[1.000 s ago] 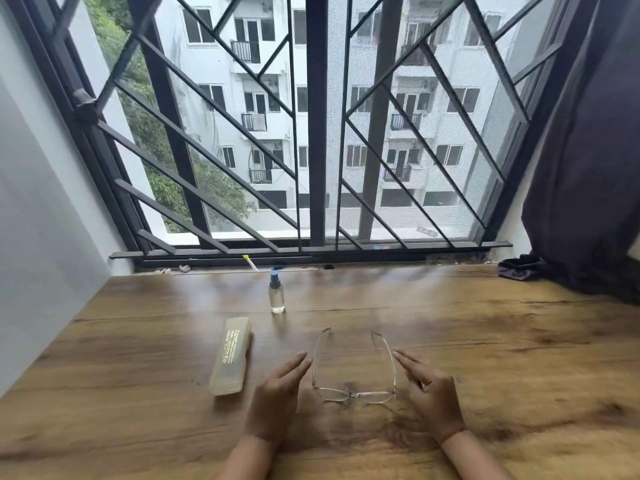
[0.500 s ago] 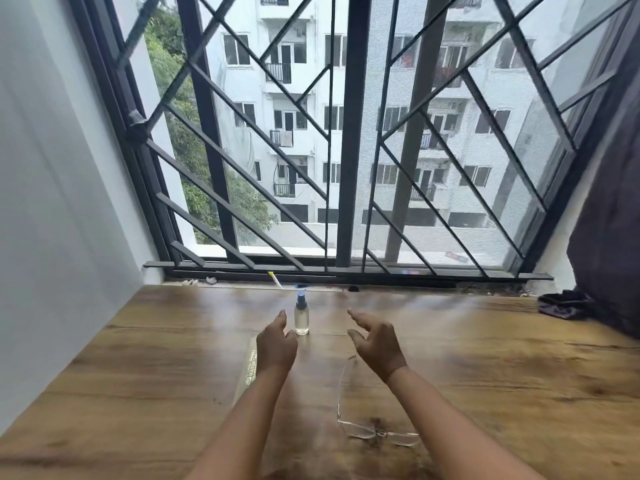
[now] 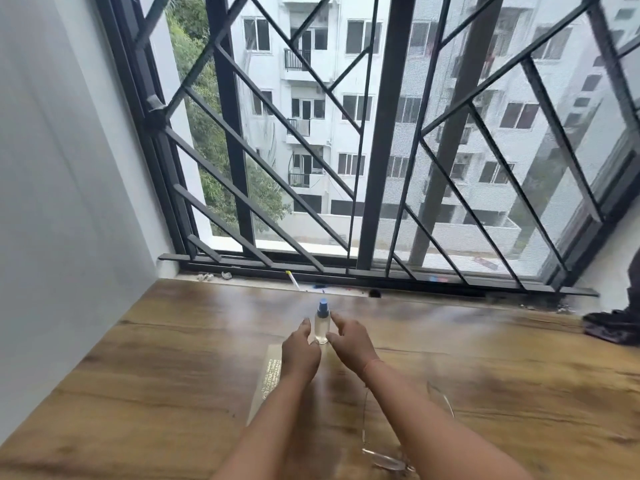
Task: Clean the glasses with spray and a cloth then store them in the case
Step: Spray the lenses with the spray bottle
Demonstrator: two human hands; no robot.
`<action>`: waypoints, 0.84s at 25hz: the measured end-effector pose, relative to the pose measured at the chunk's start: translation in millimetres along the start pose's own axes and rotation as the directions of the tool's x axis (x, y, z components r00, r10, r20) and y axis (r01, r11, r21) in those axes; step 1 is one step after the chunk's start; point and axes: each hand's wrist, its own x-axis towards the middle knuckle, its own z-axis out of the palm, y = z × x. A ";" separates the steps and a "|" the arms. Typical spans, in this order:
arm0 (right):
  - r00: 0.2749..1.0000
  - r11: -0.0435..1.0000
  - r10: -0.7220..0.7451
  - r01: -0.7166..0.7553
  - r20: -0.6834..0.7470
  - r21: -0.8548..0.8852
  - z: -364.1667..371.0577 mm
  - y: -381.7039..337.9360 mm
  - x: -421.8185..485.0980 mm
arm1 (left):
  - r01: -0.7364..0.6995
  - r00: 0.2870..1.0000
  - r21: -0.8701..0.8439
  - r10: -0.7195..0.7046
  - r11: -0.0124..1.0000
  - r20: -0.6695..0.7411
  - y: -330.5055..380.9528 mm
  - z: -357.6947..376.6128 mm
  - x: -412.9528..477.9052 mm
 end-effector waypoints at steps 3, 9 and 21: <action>1.000 1.000 -0.015 0.015 -0.008 -0.008 4.8 0.6 4.3 | -0.004 0.999 0.006 0.003 1.000 0.033 -0.2 3.6 2.7; 1.000 0.996 0.012 -0.011 -0.004 0.083 8.4 3.9 3.1 | -0.045 0.999 -0.003 0.045 0.999 0.017 0.1 9.0 5.7; 0.992 0.954 0.101 -0.073 -0.082 0.289 -15.5 30.9 -27.7 | -0.178 0.982 -0.085 0.182 0.980 0.043 24.7 28.8 -18.8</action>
